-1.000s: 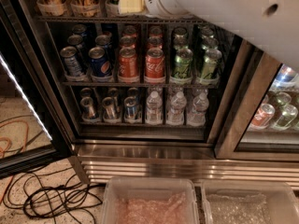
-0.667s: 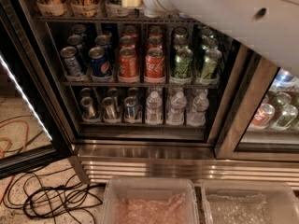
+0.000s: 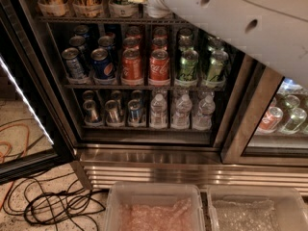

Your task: Pick 7up can from top shelf of fridge

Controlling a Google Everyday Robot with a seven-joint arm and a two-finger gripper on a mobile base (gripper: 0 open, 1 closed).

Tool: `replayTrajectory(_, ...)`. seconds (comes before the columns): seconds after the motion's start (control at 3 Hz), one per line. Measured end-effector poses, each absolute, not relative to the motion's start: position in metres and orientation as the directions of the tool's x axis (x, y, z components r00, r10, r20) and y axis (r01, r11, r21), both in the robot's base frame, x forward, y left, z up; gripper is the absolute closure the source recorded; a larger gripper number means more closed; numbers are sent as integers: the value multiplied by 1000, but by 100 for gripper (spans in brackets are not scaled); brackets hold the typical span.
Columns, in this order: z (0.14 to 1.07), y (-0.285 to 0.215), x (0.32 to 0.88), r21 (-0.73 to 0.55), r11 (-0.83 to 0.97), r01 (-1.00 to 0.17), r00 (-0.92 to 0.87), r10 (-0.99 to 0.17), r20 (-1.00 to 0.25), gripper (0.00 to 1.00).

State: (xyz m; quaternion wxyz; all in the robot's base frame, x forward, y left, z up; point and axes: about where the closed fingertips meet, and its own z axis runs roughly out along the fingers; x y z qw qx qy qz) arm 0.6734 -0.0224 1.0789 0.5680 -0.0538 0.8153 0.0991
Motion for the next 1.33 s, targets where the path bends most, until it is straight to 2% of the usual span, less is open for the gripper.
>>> replayTrajectory(0.33,1076,-25,685,72,982,-177,-334,9,-943,18)
replayTrajectory(0.67,1071,-24,697,53,985,-164,-327,-3,-945,25)
replayTrajectory(1.33,1070,-27,718,29,991,-133,-304,-13,-953,25)
